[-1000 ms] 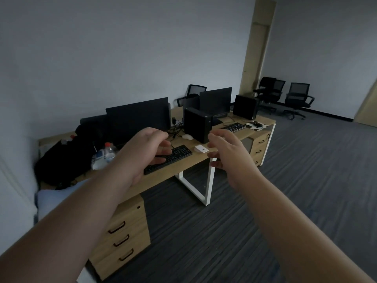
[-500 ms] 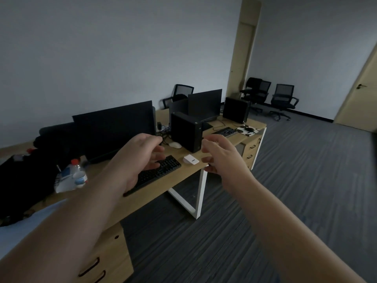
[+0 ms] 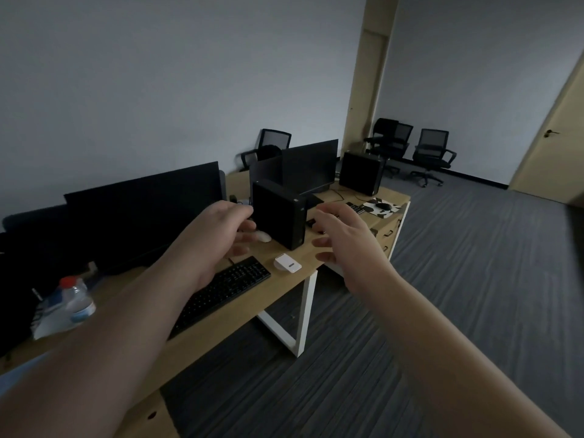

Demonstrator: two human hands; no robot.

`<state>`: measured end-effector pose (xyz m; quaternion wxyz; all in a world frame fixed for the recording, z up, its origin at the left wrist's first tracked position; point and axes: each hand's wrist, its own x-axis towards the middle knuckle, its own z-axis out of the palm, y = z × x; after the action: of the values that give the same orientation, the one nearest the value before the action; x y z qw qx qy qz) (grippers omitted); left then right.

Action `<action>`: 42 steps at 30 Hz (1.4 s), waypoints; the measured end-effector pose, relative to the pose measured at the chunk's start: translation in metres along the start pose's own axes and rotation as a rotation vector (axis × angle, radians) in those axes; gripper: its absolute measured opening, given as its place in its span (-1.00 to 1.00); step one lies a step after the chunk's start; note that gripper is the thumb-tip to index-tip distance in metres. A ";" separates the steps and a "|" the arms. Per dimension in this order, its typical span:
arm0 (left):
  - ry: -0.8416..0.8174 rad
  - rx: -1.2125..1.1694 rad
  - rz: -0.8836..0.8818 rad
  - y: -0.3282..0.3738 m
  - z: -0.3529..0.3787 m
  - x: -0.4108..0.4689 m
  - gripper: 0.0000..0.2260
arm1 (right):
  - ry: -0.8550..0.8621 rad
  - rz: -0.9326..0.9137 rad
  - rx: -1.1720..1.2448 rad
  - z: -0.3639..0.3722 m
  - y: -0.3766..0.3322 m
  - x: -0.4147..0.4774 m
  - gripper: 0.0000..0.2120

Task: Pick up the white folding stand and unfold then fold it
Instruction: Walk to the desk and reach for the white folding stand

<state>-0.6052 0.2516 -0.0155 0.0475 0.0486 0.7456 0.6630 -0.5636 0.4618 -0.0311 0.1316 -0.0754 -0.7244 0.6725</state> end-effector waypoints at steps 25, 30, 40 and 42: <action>0.431 -0.007 -0.027 0.021 0.195 0.144 -0.85 | -0.420 -0.034 0.010 -0.144 0.042 0.254 -0.91; 0.461 -0.018 -0.069 0.006 0.189 0.185 -0.83 | -0.454 -0.017 0.017 -0.124 0.054 0.301 -0.91; 0.472 -0.101 -0.048 -0.002 0.151 0.314 -0.91 | -0.469 -0.027 -0.052 -0.073 0.056 0.410 -0.84; 0.458 -0.122 -0.045 0.000 0.146 0.337 -0.92 | -0.462 -0.046 -0.052 -0.063 0.051 0.431 -0.86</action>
<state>-0.9192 0.4412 -0.0346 -0.1052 -0.1227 0.6965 0.6992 -0.9596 0.6494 -0.0393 -0.0244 0.0940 -0.7540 0.6497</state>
